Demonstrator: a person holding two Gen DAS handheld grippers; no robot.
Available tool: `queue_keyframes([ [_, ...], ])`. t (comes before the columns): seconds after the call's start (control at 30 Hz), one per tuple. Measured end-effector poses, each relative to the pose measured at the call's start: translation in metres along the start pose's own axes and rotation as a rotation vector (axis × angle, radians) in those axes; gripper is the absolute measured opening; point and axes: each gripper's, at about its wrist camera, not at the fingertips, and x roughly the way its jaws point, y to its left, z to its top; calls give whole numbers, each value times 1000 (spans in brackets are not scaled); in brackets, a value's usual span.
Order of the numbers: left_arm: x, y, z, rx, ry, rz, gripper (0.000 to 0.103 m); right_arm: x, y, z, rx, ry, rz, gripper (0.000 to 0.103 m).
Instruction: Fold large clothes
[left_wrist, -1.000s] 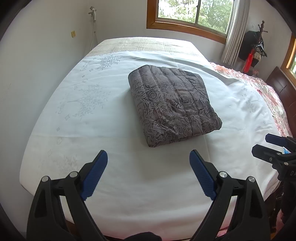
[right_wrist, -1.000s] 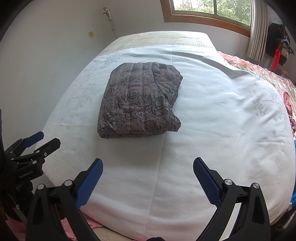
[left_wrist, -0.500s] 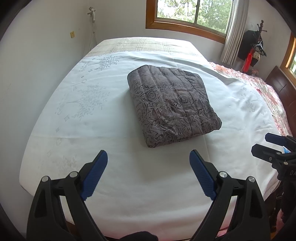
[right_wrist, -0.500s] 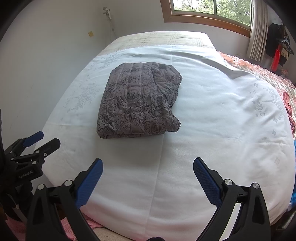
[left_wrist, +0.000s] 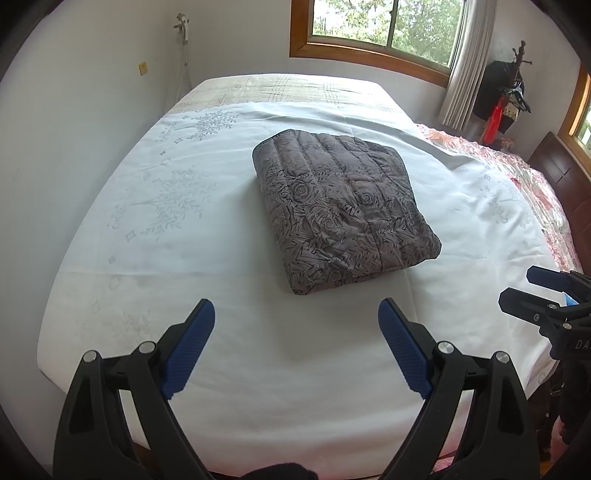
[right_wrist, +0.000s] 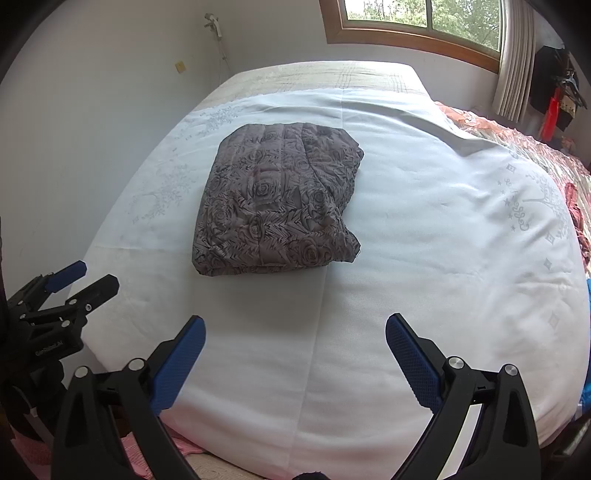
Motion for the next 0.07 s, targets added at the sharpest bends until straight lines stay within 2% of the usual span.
queue_keyframes([
  [0.07,0,0,0,1,-2,3,89,0,0,0,-1,1,0,98],
])
